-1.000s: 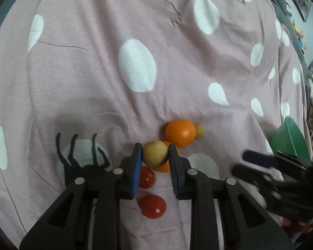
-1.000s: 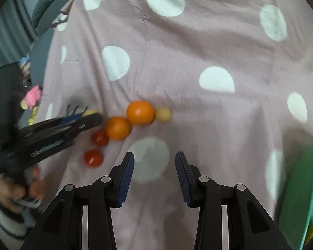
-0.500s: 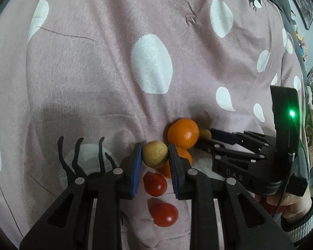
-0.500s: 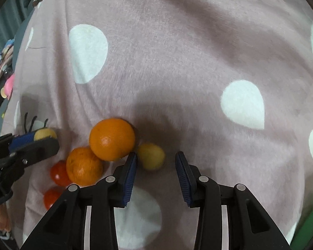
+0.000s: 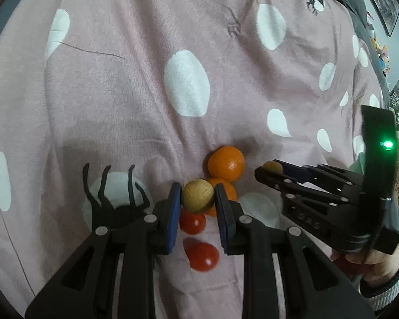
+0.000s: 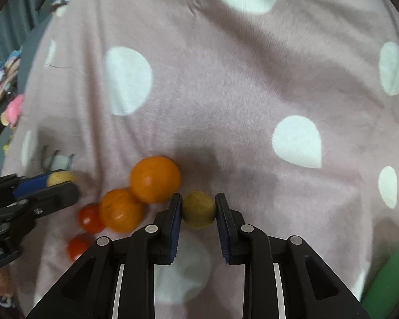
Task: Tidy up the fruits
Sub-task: 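Grasp a small yellow-brown fruit with the left tool while the right tool grasps another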
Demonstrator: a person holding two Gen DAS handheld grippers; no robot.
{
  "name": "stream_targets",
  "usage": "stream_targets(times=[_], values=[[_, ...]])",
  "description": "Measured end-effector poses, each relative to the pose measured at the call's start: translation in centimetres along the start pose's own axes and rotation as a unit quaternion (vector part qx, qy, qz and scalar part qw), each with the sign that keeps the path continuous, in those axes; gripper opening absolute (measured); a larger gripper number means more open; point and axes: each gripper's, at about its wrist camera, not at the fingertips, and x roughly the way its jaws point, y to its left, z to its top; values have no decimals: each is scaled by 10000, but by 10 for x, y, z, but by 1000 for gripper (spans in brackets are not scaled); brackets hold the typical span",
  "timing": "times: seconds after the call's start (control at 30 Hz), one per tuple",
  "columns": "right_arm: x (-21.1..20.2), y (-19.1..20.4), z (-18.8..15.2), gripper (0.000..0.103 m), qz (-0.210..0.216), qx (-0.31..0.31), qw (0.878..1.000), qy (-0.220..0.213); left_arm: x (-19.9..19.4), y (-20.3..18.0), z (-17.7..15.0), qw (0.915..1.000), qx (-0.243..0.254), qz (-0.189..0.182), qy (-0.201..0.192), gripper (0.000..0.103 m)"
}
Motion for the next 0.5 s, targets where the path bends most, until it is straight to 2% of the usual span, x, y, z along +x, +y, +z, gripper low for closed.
stream_targets(times=[0.17, 0.37, 0.5], values=[[-40, 14, -13, 27, 85, -40, 9998, -171, -17, -12, -14, 9999, 96, 99, 16, 25], [-88, 13, -31, 27, 160, -17, 9991, -388, -35, -21, -36, 9998, 127, 154, 78, 25], [-106, 14, -46, 27, 131, 16, 9987, -501, -47, -26, -48, 9997, 117, 186, 95, 25]])
